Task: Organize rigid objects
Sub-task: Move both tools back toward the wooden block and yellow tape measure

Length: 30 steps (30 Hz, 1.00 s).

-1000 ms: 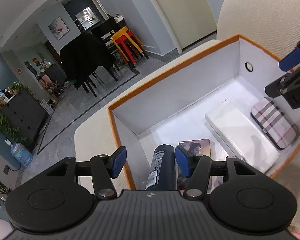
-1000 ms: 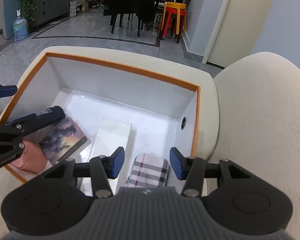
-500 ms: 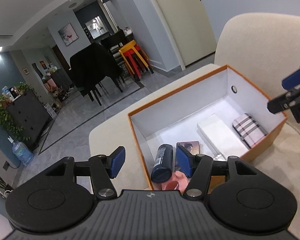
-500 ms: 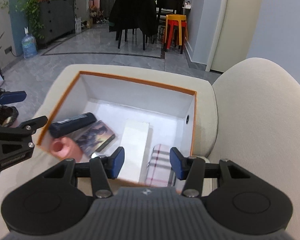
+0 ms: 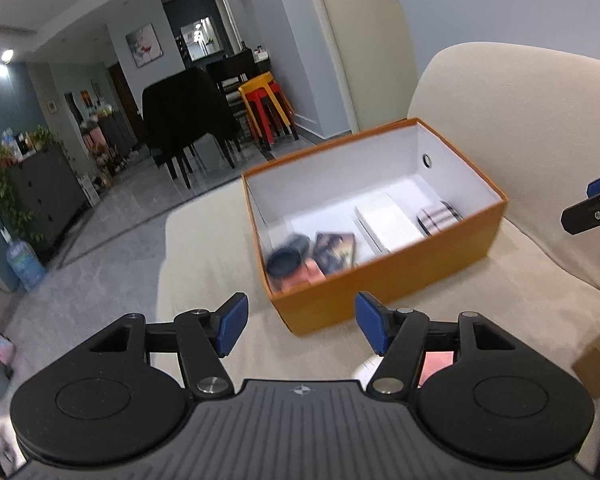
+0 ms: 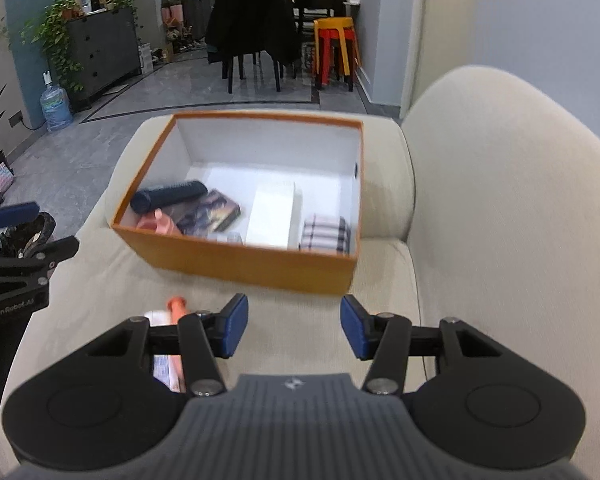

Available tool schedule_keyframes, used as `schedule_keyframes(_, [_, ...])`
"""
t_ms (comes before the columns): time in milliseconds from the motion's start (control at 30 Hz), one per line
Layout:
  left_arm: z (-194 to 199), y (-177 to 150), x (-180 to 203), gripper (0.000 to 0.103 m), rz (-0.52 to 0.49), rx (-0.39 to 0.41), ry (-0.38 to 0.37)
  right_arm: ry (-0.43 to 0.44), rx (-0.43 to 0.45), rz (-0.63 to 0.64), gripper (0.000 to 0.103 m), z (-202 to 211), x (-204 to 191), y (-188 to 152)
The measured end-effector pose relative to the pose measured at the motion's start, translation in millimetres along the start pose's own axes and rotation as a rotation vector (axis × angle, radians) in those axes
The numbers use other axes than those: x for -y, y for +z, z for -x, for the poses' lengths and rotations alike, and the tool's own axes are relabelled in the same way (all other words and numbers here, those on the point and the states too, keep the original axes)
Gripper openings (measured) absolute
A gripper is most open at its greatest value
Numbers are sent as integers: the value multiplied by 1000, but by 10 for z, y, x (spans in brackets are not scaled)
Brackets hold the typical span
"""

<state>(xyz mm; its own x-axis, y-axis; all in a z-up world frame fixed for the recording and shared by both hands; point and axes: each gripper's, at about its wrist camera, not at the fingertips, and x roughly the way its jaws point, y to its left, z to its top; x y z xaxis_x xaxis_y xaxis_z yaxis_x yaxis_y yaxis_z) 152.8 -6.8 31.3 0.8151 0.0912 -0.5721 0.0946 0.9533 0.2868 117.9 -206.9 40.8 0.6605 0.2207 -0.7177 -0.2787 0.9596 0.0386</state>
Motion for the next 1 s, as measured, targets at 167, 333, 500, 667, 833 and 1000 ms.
schedule_keyframes(167, [133, -253, 60, 73, 64, -12, -35, -19, -24, -29, 56, 54, 88, -249])
schedule_keyframes(333, [191, -442, 174, 76, 80, -27, -68, -32, -61, -52, 56, 41, 173, -539])
schedule_keyframes(500, [231, -670, 315, 77, 88, -54, -91, -30, -102, -73, 56, -6, 233, -793])
schedule_keyframes(667, [273, -910, 435, 78, 145, -88, -125, -31, -142, -95, 57, -103, 282, -991])
schedule_keyframes(833, [279, -1031, 580, 78, 139, -106, -159, -34, -176, -93, 61, -201, 252, -1114])
schedule_keyframes(1000, [249, -1125, 693, 78, 132, -124, -188, -39, -220, -78, 62, -303, 229, -1204])
